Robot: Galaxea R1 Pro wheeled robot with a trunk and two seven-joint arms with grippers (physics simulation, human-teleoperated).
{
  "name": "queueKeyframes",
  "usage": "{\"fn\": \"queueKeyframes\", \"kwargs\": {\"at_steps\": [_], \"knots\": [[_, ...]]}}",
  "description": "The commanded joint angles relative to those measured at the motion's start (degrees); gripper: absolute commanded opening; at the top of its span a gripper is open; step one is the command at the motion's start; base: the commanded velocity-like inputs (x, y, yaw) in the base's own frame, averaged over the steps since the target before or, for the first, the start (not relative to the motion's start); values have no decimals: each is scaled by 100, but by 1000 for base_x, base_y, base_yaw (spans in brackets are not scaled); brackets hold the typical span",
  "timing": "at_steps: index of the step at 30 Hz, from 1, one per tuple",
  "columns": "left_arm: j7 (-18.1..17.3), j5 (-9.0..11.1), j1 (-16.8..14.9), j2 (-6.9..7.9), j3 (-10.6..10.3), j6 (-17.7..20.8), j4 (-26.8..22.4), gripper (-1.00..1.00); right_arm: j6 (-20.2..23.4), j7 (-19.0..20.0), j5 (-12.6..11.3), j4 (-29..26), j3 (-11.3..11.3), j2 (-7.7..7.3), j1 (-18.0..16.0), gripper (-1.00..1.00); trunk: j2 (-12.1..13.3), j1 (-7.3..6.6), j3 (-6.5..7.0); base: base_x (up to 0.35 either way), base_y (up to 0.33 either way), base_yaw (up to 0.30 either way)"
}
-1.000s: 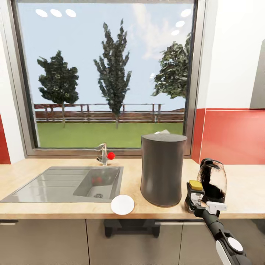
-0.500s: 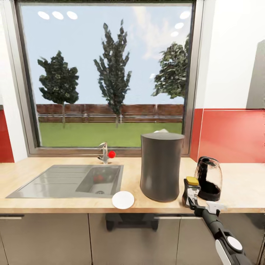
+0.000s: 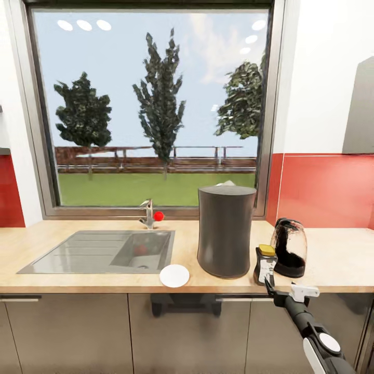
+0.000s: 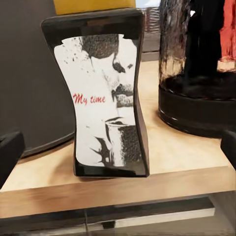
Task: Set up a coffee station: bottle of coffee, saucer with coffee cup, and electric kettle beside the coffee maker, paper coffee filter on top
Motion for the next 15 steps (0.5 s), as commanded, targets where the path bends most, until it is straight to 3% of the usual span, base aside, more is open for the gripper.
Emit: {"fn": "queueKeyframes", "kwargs": {"at_steps": [1,7,11,15], "knots": [[-41,5,1,-1,45,4,-4,100,102,48,-60,6,-8,-7,-5,100,-4,1,-7,-4,0,0],[-41,-10,1,7,46,4,-6,100,835,111,-54,7,17,-59,-6,100,-4,1,-7,0,0,0],[-41,-65,-1,6,52,4,-10,100,1754,192,-26,-121,34,-137,-4,100,-4,1,-7,0,0,0],[-41,-125,-2,1,53,4,-12,100,2306,253,132,-168,42,-211,0,100,-4,1,-7,0,0,0]]}}
